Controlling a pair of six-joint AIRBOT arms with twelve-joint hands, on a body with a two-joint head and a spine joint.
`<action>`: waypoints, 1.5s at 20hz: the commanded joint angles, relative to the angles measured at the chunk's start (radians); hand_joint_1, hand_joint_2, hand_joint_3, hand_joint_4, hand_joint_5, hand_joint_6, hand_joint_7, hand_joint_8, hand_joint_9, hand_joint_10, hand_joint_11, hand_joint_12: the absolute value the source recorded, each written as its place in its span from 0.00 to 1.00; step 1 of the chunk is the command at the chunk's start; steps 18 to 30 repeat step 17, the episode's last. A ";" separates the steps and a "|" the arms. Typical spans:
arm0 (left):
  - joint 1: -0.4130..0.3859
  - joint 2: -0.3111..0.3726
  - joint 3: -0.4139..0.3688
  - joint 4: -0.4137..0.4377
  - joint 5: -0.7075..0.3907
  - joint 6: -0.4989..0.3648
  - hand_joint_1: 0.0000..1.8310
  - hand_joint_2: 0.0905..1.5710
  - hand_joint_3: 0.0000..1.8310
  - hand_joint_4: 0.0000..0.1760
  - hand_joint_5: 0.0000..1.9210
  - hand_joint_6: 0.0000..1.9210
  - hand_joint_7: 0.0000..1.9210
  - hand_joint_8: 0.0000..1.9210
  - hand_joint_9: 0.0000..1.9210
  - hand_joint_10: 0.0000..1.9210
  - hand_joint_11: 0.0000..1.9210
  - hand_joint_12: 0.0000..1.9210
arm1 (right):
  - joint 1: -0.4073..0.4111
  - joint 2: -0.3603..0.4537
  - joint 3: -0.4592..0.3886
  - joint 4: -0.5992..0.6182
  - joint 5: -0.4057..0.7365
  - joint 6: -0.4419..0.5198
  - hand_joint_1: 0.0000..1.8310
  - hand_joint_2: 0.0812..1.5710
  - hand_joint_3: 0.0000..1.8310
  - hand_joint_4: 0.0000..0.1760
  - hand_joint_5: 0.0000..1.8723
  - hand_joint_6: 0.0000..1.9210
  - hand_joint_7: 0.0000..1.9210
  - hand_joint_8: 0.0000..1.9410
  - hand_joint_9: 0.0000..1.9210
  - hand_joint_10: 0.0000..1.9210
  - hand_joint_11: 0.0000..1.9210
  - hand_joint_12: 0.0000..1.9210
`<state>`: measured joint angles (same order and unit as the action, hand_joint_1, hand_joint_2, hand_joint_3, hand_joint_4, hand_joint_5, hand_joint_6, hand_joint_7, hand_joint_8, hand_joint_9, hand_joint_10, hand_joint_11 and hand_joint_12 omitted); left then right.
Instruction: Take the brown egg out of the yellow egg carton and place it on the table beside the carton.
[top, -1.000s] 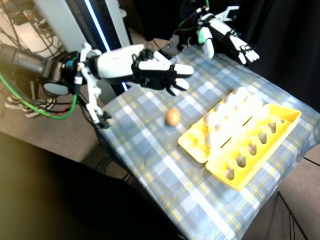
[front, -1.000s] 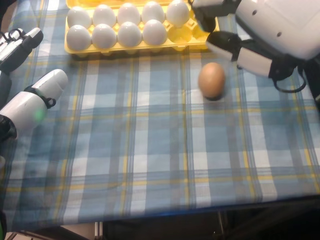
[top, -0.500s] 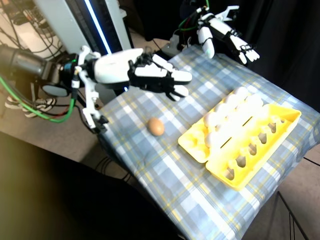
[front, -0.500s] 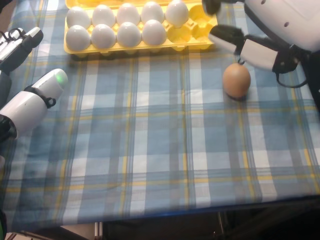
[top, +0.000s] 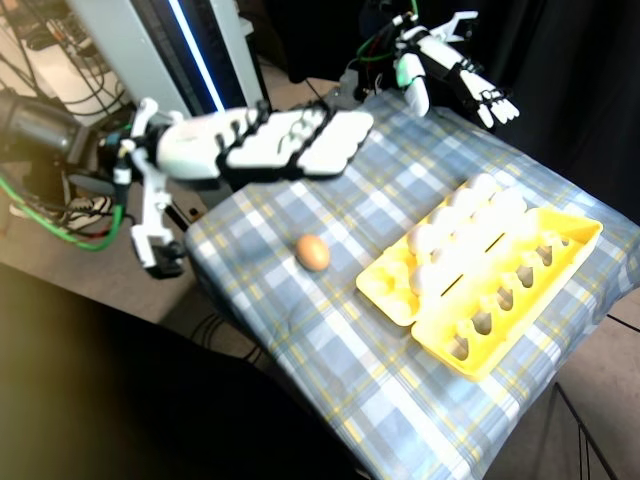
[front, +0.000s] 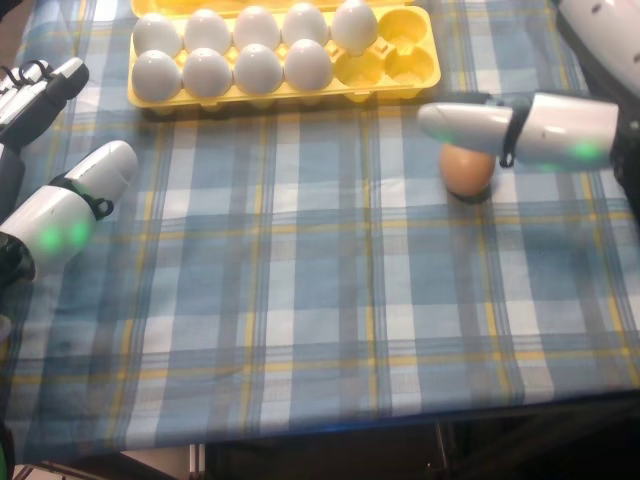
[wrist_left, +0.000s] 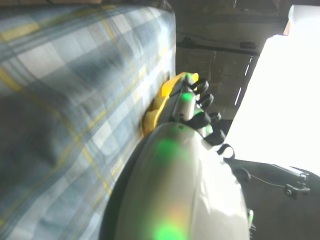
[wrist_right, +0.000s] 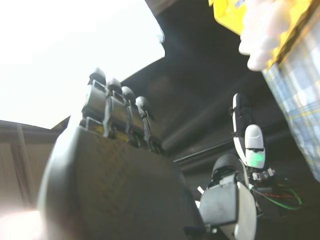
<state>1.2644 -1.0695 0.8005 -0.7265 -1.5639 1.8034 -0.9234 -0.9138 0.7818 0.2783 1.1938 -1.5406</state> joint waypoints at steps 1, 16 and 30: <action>-0.002 0.004 0.002 0.033 -0.123 -0.008 0.15 0.77 0.00 0.23 0.18 0.00 0.09 0.00 0.04 0.00 0.00 0.00 | -0.003 0.007 -0.007 -0.014 0.134 0.000 0.00 0.54 0.00 0.00 0.00 0.00 0.00 0.00 0.00 0.00 0.00 0.00; 0.002 0.002 -0.007 0.023 -0.138 -0.008 0.16 0.77 0.00 0.28 0.17 0.00 0.08 0.00 0.04 0.00 0.00 0.00 | -0.191 0.011 -0.088 0.134 0.285 0.000 0.00 0.54 0.00 0.00 0.00 0.00 0.00 0.00 0.00 0.00 0.00 0.00; 0.001 0.004 -0.007 0.022 -0.136 -0.008 0.16 0.77 0.00 0.25 0.17 0.00 0.08 0.00 0.04 0.00 0.00 0.00 | -0.192 0.009 -0.089 0.139 0.289 0.000 0.00 0.54 0.00 0.00 0.00 0.00 0.00 0.00 0.00 0.00 0.00 0.00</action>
